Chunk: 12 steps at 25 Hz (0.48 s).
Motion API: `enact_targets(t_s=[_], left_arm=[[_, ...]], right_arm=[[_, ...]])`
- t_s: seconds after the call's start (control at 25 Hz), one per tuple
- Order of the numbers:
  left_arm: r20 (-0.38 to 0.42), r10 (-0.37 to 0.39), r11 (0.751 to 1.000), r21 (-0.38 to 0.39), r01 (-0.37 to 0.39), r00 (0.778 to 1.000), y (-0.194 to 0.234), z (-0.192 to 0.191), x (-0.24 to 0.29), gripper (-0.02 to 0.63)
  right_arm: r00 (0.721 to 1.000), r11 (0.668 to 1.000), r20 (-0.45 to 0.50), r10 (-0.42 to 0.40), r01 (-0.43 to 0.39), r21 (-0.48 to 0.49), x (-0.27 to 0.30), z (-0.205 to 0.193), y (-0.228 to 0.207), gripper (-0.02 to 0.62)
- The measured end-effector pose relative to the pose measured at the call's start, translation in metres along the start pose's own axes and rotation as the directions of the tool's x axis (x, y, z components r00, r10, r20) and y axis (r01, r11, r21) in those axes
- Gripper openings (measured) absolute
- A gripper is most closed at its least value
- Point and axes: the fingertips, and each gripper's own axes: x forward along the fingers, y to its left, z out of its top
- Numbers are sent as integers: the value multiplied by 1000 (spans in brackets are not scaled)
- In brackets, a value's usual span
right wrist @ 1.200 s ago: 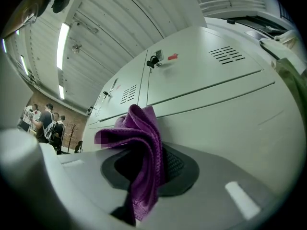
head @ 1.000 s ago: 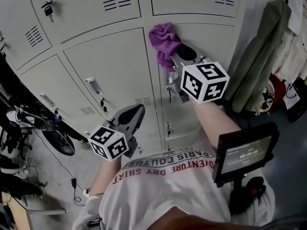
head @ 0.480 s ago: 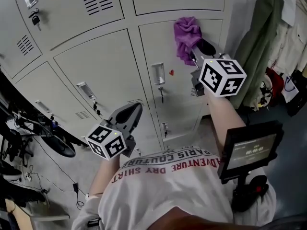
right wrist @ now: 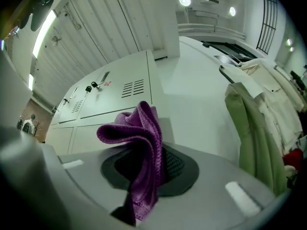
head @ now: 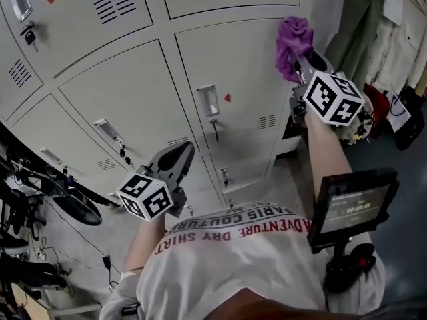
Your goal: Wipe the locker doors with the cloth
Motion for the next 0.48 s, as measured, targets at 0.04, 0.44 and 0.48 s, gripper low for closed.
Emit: enact_targets(t_s=[0.04, 0.44, 0.48], left_arm=[[-3, -2, 1000, 1, 3, 1000, -1, -1, 1, 2], [-20, -1, 1000, -2, 1, 1000, -2, -2, 4, 2], [-21, 3, 1000, -5, -3, 1000, -1, -2, 3, 2]], right_arm=[[1000, 1000, 5, -13, 13, 3, -1, 0, -5, 60], [997, 989, 44, 59, -64, 130, -15, 9, 18, 58], [995, 987, 50, 89, -95, 127, -17, 9, 31, 58]])
